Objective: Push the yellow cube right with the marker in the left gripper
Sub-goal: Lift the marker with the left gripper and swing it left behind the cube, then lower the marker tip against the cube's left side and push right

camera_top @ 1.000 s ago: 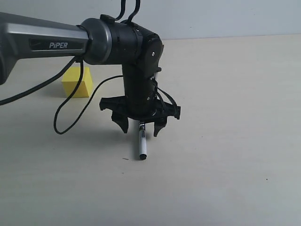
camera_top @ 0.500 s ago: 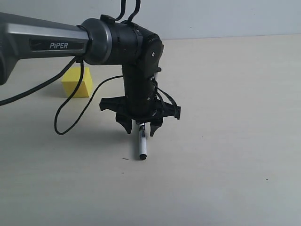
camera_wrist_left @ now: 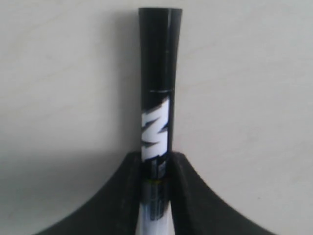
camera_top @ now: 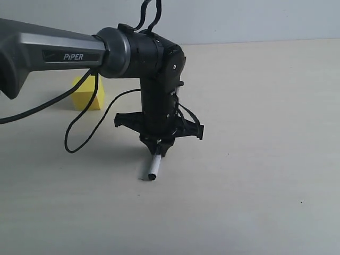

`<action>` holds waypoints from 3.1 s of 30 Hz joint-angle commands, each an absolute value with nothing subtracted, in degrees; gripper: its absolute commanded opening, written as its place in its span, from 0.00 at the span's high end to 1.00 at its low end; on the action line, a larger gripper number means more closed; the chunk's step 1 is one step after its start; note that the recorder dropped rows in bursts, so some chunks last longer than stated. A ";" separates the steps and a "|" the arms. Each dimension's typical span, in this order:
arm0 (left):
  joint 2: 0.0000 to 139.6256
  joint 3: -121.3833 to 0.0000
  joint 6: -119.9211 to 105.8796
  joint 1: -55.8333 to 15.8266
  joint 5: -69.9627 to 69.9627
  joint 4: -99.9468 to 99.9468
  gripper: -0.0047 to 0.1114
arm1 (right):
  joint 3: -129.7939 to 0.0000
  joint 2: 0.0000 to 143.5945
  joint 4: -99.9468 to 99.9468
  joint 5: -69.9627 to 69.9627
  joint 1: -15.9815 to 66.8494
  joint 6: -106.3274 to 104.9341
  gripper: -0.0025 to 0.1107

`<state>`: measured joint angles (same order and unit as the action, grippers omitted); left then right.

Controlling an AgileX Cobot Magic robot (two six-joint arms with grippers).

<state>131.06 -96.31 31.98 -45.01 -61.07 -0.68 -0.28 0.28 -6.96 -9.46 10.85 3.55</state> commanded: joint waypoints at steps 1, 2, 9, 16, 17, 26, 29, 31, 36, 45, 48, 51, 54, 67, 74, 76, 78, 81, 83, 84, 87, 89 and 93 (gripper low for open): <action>130.80 -101.39 25.38 -45.24 -69.96 -0.86 0.96 | 0.00 0.00 -7.10 -8.89 10.64 3.07 0.98; 130.13 -103.88 21.85 -45.24 -69.96 -1.45 0.96 | 0.00 0.00 -7.10 -8.89 10.64 3.07 0.98; 117.88 -103.06 1.30 -44.38 -69.96 -9.95 0.96 | 0.00 0.00 -7.10 -8.89 10.64 3.07 0.98; 107.96 -96.46 -18.23 -38.61 -69.96 -14.04 0.96 | 0.00 0.00 -7.10 -8.89 10.64 3.07 0.98; 106.91 -96.31 -17.79 -37.75 -69.96 -15.44 0.96 | 0.00 0.00 -7.10 -8.89 10.64 3.07 0.98; 105.95 -93.61 -37.18 -28.09 -66.52 -13.88 0.96 | 0.00 0.00 -7.10 -8.89 10.64 3.07 0.98; 105.95 -92.84 -54.41 -23.01 -66.34 -9.38 0.96 | 0.00 0.00 -7.10 -8.89 10.64 3.07 0.98; 105.95 -92.84 -58.56 -20.19 -63.74 -10.70 0.96 | 0.00 0.00 -7.10 -8.89 10.64 3.07 0.98; 107.62 -92.84 -56.48 -10.38 -56.82 -10.27 0.96 | 0.00 0.00 -7.10 -8.89 10.64 3.07 0.98; 113.43 -92.84 -76.83 -2.27 -50.73 -2.92 0.96 | 0.00 0.00 -7.10 -8.89 10.64 3.07 0.98; 116.65 -92.84 -76.83 -0.26 -47.60 -2.92 0.96 | 0.00 0.00 -7.10 -8.89 10.64 3.07 0.98; 119.57 -92.84 -81.30 1.43 -46.18 -2.77 0.96 | 0.00 0.00 -7.10 -8.89 10.64 3.07 0.98; 121.56 -92.84 -90.48 2.62 -46.07 -0.46 0.96 | 0.00 0.00 -7.10 -8.89 10.64 3.07 0.98; 131.06 -105.30 -99.45 2.90 -57.96 10.86 0.96 | 0.00 0.00 -7.10 -8.89 10.64 3.07 0.98; 132.53 -105.47 -95.66 2.06 -59.72 2.70 0.96 | 0.00 0.00 -7.10 -8.89 10.64 3.07 0.98; 132.53 -105.47 -95.80 1.98 -59.83 3.97 0.96 | 0.00 0.00 -7.10 -8.89 10.64 3.07 0.98; 132.53 -105.47 -95.91 1.35 -59.72 4.09 0.96 | 0.00 0.00 -7.10 -8.89 10.64 3.07 0.98; 132.53 -105.47 -95.91 -0.21 -59.61 4.09 0.96 | 0.00 0.00 -7.10 -8.89 10.64 3.07 0.98; 132.53 -105.47 -95.91 -1.53 -59.20 3.99 0.96 | 0.00 0.00 -7.10 -8.89 10.64 3.07 0.98; 132.53 -105.47 -95.91 -2.67 -58.76 3.99 0.96 | 0.00 0.00 -7.10 -8.89 10.64 3.07 0.98; 132.53 -105.47 -95.91 -5.72 -57.37 3.75 0.96 | 0.00 0.00 -7.10 -8.89 10.64 3.07 0.98; 132.53 -105.47 -95.91 -7.47 -57.13 3.87 0.96 | 0.00 0.00 -7.10 -8.89 10.64 3.07 0.98; 132.53 -105.47 -93.84 -7.34 -56.73 3.87 0.96 | 0.00 0.00 -7.10 -8.89 10.64 3.07 0.98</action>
